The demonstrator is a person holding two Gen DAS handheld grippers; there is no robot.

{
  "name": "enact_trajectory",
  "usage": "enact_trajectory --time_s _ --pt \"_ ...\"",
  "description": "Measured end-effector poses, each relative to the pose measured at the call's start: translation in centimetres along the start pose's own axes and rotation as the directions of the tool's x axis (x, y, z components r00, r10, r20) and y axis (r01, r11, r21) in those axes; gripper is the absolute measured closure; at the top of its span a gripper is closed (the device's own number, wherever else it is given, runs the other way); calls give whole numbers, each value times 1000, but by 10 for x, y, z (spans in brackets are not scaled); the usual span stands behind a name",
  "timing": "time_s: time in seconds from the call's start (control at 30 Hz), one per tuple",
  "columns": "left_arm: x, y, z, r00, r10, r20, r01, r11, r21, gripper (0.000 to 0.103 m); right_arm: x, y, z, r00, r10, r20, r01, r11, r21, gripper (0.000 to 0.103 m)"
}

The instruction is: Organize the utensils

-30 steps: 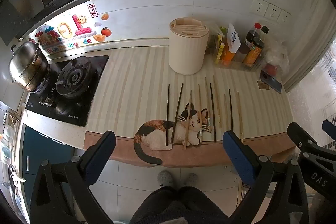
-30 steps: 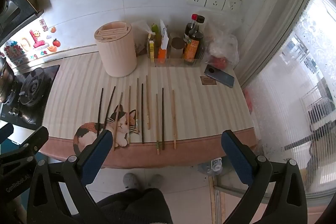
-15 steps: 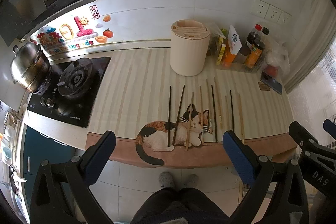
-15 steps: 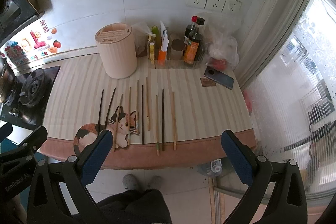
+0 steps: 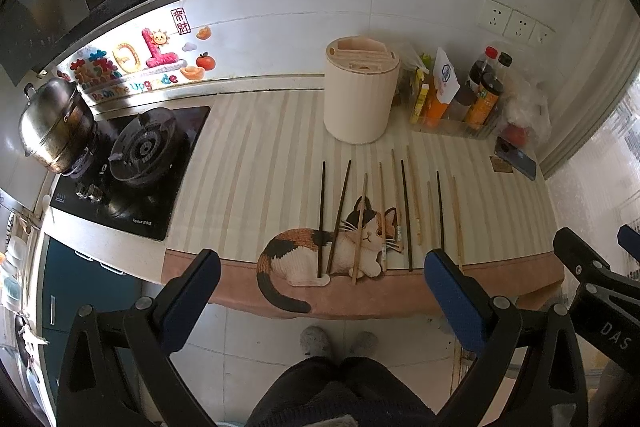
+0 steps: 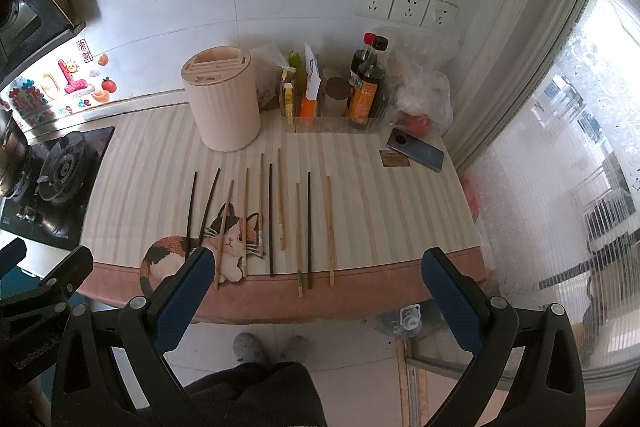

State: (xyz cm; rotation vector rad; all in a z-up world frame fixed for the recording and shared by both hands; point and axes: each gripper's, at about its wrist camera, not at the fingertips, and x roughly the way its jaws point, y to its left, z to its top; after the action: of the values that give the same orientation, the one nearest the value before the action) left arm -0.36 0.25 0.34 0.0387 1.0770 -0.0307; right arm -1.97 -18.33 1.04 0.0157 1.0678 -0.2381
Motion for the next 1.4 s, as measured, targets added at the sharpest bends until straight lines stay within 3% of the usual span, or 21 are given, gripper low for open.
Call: enact_trajectory --time_s 1.4 --pt "-8 -1 4 1000 -5 17 5 1000 -5 0 -9 0 1 1000 -3 16 3 1000 0 0"
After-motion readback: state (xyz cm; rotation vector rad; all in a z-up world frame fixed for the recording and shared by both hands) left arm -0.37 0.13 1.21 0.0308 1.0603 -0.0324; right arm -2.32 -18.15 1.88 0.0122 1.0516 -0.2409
